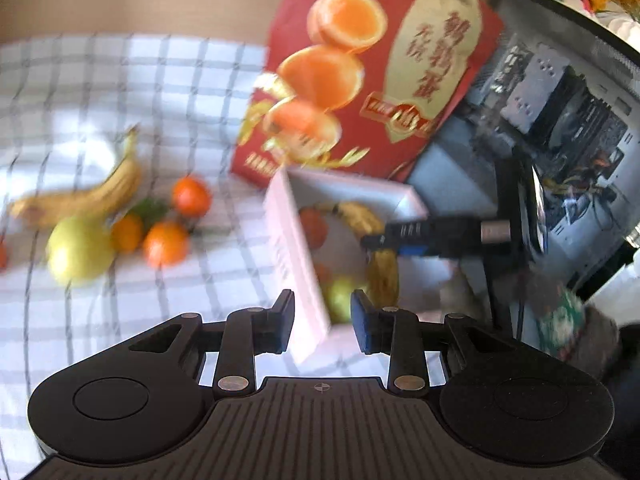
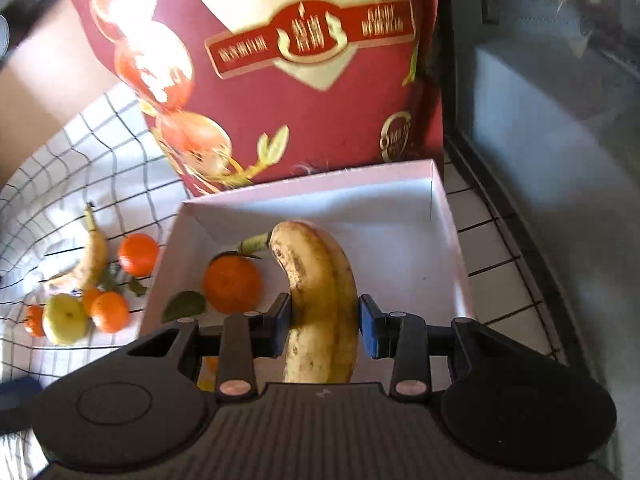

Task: Organize fruits
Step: 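Lower the banana into the pink box and open the right gripper while the left gripper carries the mandarin there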

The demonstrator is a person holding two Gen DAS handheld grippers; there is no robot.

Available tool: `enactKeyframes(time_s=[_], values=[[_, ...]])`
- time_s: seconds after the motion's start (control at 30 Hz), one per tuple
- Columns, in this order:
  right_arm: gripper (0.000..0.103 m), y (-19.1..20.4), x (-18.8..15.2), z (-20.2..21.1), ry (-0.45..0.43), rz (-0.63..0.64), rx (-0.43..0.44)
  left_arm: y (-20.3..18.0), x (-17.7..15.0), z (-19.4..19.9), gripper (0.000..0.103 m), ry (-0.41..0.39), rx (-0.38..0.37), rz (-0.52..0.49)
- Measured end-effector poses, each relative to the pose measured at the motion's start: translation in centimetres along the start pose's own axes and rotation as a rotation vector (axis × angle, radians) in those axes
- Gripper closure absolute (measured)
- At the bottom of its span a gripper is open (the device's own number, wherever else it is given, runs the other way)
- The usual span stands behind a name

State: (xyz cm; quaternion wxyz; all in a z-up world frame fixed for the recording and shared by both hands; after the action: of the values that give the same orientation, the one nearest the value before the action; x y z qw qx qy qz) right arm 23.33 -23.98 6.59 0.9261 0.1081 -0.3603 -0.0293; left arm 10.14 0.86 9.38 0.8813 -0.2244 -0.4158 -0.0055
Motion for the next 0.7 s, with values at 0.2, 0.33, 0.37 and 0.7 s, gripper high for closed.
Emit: enactKeyframes(time_s=[0.2,0.33,0.37,0.7], values=[[0.068,1.4,-1.2,-1.3,0.041,-0.034,0.077,2.7,-3.3,2.0,0.069,0.035,0.049,0.089],[0.064,2.6,-1.3,-1.3,0.041,0.001,0.086,4.1,-3.9,2.9,0.069,0.032,0.061,0.121],[0.060,2.8,-1.3,-1.2,0.042,0.004,0.082,4.4,-4.1,3.3,0.069,0.032,0.061,0.121],[0.053,3.0,-0.7,5.2,-0.085,0.023,0.044,8.0,-4.6,4.6,0.069,-0.036,0.192,0.133]])
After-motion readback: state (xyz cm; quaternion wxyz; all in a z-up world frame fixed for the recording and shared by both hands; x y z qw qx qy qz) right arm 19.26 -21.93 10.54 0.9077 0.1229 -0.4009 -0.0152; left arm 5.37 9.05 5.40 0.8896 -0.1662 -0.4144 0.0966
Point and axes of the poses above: each gripper's, at about its wrist camera, not at the fingertips, and z roughly against the way its jaws point, y to its left, x to its top, the point moved 3 cm from there along -z, roughly the way its jaws point, and after that the axes turned 10 degrees about -y, right-handed, at the moved point
